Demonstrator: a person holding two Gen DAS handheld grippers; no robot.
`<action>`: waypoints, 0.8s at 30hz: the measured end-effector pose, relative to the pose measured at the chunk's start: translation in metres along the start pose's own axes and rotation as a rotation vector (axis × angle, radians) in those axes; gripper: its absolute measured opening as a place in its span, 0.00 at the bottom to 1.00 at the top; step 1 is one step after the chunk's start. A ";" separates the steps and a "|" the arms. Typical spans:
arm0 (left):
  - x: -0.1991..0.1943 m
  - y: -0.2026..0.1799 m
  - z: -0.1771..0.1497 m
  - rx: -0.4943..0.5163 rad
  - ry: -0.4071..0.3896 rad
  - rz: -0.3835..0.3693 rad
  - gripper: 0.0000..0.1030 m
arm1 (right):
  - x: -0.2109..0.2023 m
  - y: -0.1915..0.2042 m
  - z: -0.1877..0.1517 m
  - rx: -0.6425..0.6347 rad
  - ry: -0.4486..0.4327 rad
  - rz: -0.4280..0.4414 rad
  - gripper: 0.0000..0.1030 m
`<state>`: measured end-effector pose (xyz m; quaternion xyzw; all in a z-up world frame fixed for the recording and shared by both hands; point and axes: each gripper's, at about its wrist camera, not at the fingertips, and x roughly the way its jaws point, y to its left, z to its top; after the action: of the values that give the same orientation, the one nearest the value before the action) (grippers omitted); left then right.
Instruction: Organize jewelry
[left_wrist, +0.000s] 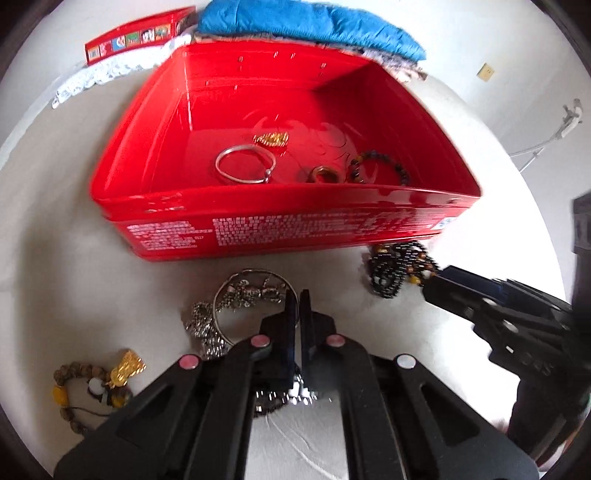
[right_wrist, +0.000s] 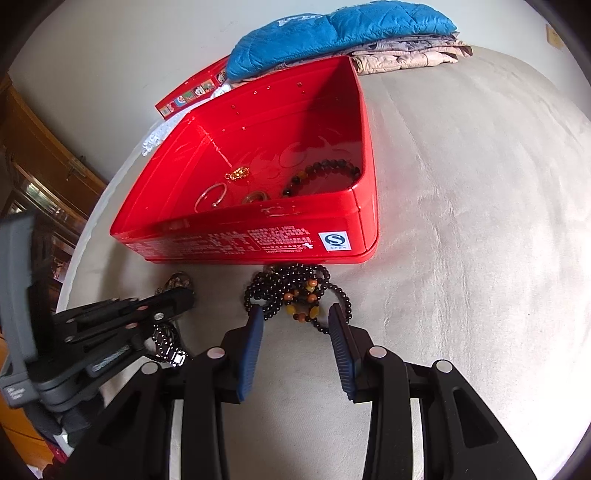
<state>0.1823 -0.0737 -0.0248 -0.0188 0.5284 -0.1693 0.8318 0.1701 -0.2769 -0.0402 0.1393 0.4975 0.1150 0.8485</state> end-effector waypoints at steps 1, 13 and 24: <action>-0.006 -0.001 -0.002 0.007 -0.011 -0.008 0.00 | 0.000 0.000 0.000 0.002 -0.001 -0.002 0.36; -0.023 -0.007 -0.034 0.064 -0.008 -0.004 0.01 | 0.002 -0.001 0.001 0.009 0.002 -0.023 0.48; -0.017 0.004 -0.052 0.048 0.028 -0.029 0.04 | 0.024 0.016 0.014 -0.020 0.037 -0.066 0.68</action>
<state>0.1307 -0.0574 -0.0336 -0.0040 0.5354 -0.1943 0.8220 0.1931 -0.2560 -0.0476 0.1121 0.5164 0.0946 0.8437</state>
